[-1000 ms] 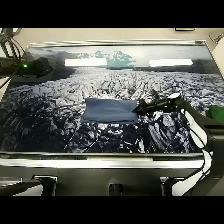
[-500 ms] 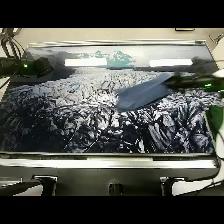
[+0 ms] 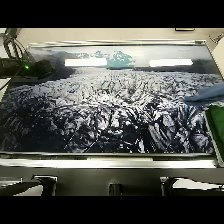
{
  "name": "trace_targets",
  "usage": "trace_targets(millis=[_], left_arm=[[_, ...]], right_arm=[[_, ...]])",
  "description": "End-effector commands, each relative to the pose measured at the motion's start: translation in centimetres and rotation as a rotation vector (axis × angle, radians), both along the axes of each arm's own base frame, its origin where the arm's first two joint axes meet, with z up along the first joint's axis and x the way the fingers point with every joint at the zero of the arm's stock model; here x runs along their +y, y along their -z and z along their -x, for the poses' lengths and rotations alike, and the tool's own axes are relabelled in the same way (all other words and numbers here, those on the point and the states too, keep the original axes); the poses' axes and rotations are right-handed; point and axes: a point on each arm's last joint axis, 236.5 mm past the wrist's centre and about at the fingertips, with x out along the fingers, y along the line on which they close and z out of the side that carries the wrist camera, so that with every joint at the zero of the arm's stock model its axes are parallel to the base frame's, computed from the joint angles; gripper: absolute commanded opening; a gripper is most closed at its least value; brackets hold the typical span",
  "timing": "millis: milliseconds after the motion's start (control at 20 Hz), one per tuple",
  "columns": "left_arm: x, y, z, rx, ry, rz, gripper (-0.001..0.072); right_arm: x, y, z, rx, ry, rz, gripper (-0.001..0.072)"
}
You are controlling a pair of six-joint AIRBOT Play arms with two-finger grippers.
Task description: Fold the clothes and pants, and hang the long-sleeved shirts on hangers.
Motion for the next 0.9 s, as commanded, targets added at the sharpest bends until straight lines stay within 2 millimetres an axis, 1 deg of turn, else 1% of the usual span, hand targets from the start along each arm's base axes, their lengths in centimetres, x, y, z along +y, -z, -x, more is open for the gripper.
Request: trace_targets(millis=[0,100,150,300,350,450,500,550,600,650,700,750,850], left_arm=[[-0.2,0.4,0.5,0.024,0.015,-0.006,0.0018],[-0.2,0.4,0.5,0.024,0.015,-0.006,0.0018],[-0.2,0.4,0.5,0.024,0.015,-0.006,0.0018],[-0.2,0.4,0.5,0.024,0.015,-0.006,0.0018],[-0.2,0.4,0.5,0.024,0.015,-0.007,0.0018],[-0.2,0.4,0.5,0.021,0.021,-0.012,0.0018],[-0.2,0.4,0.5,0.021,0.023,-0.014,0.0018],[-0.2,0.5,0.6,0.023,0.024,-0.014,0.0018],[-0.2,0.5,0.6,0.023,0.024,-0.014,0.0018],[-0.2,0.5,0.6,0.022,0.025,-0.015,0.0018],[-0.2,0.5,0.6,0.021,0.027,-0.017,0.0018],[-0.2,0.5,0.6,0.021,0.027,-0.017,0.0018],[-0.2,0.4,0.7,0.021,0.028,-0.016,0.0018]], right_arm=[[-7.5,-1.0,5.1,-0.011,0.221,0.010,0.0031],[-9.5,-1.3,7.2,-0.027,0.280,0.000,0.0031],[-10.2,-1.7,7.9,-0.043,0.300,-0.010,0.0031],[-11.0,-2.2,10.5,-0.047,0.331,-0.033,0.0031],[-11.3,-2.2,11.6,-0.030,0.346,-0.027,0.0031],[-12.6,-2.0,14.2,0.012,0.428,-0.027,0.0031],[-13.0,-1.7,15.4,0.044,0.463,-0.029,0.0031],[-12.9,-0.7,16.7,0.100,0.476,-0.035,0.0031],[-12.8,0.9,18.2,0.193,0.483,-0.032,0.0031],[-12.0,2.9,19.5,0.292,0.473,-0.046,0.0032],[-11.2,5.5,21.2,0.414,0.466,-0.072,0.0032],[-10.5,7.7,22.8,0.516,0.469,-0.098,0.0032],[-9.1,11.2,26.0,0.668,0.491,-0.133,0.0032]])
